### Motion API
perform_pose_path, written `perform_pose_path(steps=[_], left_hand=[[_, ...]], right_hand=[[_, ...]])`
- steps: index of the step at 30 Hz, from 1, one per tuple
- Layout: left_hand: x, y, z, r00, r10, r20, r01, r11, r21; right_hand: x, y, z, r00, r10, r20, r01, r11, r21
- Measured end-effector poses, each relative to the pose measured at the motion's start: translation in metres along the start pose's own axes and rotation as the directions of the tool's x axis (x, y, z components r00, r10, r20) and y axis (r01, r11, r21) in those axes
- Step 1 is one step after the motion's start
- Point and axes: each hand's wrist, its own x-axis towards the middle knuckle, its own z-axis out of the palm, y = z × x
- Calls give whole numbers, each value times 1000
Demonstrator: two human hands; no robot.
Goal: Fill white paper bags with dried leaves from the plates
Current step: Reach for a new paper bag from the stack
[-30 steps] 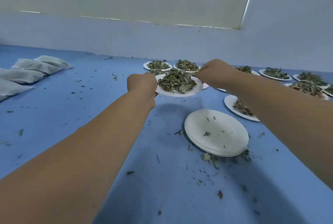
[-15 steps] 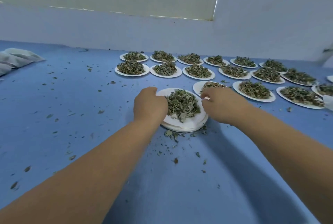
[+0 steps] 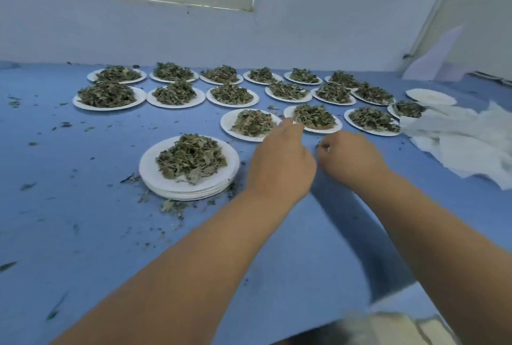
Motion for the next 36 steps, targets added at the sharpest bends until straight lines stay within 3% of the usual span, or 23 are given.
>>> perform_pose_path(steps=[5, 9, 15, 22, 27, 32, 34, 36], left_hand=[[4, 1, 43, 957, 116, 266, -87, 989, -116], [9, -18, 48, 961, 36, 273, 11, 985, -169], [14, -18, 51, 973, -2, 232, 67, 959, -274], [19, -16, 56, 974, -49, 221, 121, 937, -327], [16, -17, 56, 967, -77, 242, 165, 916, -365], [17, -14, 55, 967, -87, 241, 173, 915, -365], [18, -16, 57, 969, -90, 232, 170, 919, -355], [19, -17, 58, 971, -92, 219, 165, 925, -343]], right_hand=[[9, 113, 3, 942, 323, 96, -315, 945, -83], [20, 155, 3, 902, 431, 31, -412, 880, -236], [41, 192, 2, 795, 606, 39, -596, 791, -136], [37, 190, 4, 853, 510, -109, -514, 858, -15], [33, 186, 0, 873, 461, -161, -474, 879, -50], [32, 170, -16, 921, 262, -289, -315, 936, -155], [31, 158, -21, 898, 223, -380, -260, 964, -48], [29, 137, -27, 856, 303, -418, -213, 945, 250]])
